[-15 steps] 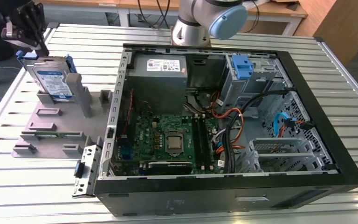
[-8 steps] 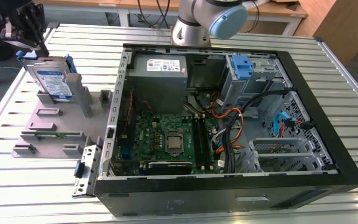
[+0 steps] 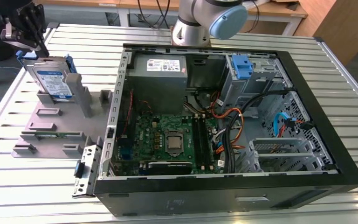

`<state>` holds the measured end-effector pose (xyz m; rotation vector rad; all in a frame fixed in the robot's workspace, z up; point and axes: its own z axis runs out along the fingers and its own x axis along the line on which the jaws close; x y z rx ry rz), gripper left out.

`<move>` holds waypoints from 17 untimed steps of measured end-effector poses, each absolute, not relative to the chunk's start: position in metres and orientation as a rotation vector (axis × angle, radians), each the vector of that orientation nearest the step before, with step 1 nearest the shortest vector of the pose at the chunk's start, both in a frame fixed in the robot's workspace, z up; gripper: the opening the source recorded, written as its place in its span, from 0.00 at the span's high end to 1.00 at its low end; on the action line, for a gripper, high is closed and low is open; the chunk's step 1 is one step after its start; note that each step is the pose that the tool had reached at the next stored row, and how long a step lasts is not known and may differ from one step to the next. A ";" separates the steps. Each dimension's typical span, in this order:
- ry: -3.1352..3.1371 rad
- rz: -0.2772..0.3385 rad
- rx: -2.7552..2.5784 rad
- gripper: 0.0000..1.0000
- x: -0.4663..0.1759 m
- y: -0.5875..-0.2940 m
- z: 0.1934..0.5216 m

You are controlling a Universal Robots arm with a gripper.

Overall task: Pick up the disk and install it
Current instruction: 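Pick up the disk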

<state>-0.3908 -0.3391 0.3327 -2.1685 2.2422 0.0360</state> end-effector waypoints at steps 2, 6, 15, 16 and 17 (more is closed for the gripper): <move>2.242 0.036 -2.168 0.89 -0.391 -0.339 0.333; 2.242 0.036 -2.169 0.89 -0.391 -0.339 0.333; 2.242 0.036 -2.169 0.59 -0.391 -0.339 0.333; 2.242 0.036 -2.168 0.53 -0.391 -0.339 0.333; 2.242 0.036 -2.168 0.53 -0.391 -0.339 0.333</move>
